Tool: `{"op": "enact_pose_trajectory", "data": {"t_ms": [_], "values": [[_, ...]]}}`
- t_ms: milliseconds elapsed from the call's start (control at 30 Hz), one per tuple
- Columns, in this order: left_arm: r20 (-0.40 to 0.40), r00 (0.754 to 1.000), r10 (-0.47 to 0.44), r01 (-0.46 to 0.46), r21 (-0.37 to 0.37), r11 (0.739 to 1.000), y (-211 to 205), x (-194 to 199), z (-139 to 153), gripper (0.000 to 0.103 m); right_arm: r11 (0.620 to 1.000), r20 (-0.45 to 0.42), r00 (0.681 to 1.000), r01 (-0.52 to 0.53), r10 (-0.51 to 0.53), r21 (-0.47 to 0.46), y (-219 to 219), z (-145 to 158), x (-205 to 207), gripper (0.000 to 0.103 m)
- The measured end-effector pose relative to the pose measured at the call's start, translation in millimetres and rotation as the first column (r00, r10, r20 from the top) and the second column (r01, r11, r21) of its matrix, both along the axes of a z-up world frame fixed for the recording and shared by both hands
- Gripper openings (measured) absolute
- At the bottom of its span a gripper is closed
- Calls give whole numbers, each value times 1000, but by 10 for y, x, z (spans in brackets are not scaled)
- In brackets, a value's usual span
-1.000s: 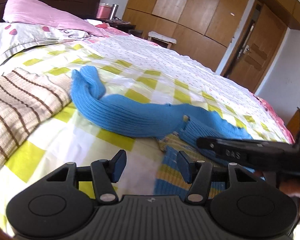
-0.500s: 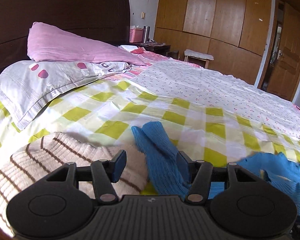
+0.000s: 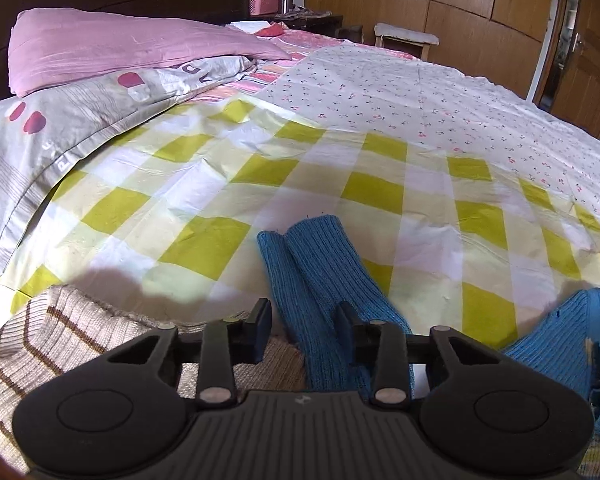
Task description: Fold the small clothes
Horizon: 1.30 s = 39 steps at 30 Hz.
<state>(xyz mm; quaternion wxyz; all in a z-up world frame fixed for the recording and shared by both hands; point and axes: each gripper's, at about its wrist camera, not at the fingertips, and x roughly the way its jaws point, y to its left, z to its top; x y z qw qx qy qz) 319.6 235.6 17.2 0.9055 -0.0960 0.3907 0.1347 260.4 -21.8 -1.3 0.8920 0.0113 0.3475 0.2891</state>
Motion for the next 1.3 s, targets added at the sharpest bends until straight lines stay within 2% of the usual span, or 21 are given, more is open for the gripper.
{"op": "enact_pose_trajectory", "data": {"t_ms": [67,133,300,433,533,567,733,800,900,967,1067,1167,1300], "values": [[11,1000,12,-12,-28,1000,44,-47,18,26,1000,1,1000,0,0,6,-11,21,-11,17],[21,1000,13,-12,-50,999,93,-94,37,24,1000,3,1000,2,-2,12,-25,41,-17,17],[17,1000,-15,16,-50,999,88,-75,38,23,999,-19,1000,17,-16,35,-46,33,10,17],[13,1000,8,-7,-120,993,158,36,-18,26,999,-30,999,23,-22,27,-43,9,10,17],[-7,1000,-4,4,-70,998,101,87,-56,24,999,-29,999,26,-25,24,-59,18,1,17],[-3,1000,-7,7,-59,998,76,74,-48,16,999,-29,999,29,-28,25,-67,23,0,17],[78,995,-64,70,-69,995,-120,-100,145,13,998,-24,998,54,-53,43,-151,62,-8,17],[126,986,-113,127,-107,986,-245,-177,270,13,996,-22,997,69,-68,48,-192,82,-18,17],[202,958,-205,237,-150,960,-549,-338,456,13,994,-17,996,89,-88,56,-275,122,-44,17],[245,930,-273,320,-180,930,-797,-471,543,13,992,-14,994,109,-108,61,-346,145,-66,17],[291,881,-374,441,-215,872,-1208,-699,549,13,986,-26,989,146,-145,76,-487,166,-81,17],[259,848,-463,511,-161,845,-1644,-916,384,13,976,-58,980,198,-193,96,-685,158,-86,17],[178,844,-506,530,-128,838,-1981,-1091,57,13,956,-114,961,265,-251,126,-951,121,-83,19]]}}
